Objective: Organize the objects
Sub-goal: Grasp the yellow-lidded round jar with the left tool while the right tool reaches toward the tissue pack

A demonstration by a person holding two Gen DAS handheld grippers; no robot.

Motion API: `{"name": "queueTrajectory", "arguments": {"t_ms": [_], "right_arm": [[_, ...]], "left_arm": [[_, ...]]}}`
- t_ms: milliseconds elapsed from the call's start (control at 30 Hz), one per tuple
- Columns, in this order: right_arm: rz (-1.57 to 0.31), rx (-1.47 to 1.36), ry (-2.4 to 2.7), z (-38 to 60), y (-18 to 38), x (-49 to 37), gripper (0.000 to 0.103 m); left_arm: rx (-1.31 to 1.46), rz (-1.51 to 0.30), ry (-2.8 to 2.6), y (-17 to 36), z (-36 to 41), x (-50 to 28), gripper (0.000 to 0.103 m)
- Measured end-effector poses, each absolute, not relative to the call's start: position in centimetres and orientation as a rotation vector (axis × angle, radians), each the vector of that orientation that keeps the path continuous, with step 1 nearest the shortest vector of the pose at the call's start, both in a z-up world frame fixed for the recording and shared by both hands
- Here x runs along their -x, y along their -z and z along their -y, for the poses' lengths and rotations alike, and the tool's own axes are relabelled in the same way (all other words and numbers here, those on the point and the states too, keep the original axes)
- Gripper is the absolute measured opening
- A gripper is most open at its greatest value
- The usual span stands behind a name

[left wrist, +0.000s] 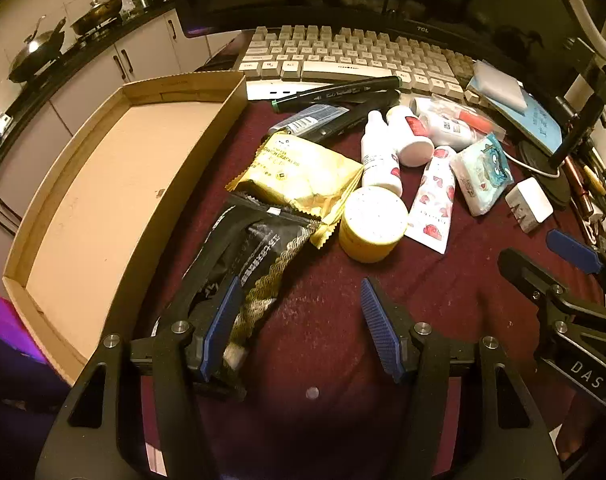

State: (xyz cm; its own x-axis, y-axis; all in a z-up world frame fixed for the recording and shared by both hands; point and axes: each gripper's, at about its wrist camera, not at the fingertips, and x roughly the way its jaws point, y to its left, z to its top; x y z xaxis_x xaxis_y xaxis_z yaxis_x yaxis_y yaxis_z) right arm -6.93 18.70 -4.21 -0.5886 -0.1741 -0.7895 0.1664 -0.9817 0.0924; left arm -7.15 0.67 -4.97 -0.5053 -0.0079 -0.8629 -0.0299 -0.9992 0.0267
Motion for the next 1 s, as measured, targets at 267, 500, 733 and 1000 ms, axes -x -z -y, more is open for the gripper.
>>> {"name": "queueTrajectory", "arguments": {"t_ms": [267,500,733,1000], "right_arm": [[0.049,-1.329,2.637,-19.5,5.3,8.6,0.075],[0.065,-1.330,2.622,-20.1,6.2,10.0,0.075],[0.072,-1.298,2.614,-20.1,6.1,10.5,0.075],[0.066,-1.231,2.617,-20.0,5.6,11.6,0.075]], "left_arm": [[1.474,-0.004,-2.666,5.2,-1.0,8.5,0.062],[1.382,-0.035,-2.627,4.9,-2.2,9.4,0.062],[1.383,-0.071,-2.586,6.0,-3.2,10.5,0.062],[1.339,0.024,-2.575,6.6,-2.6,10.6,0.040]]}}
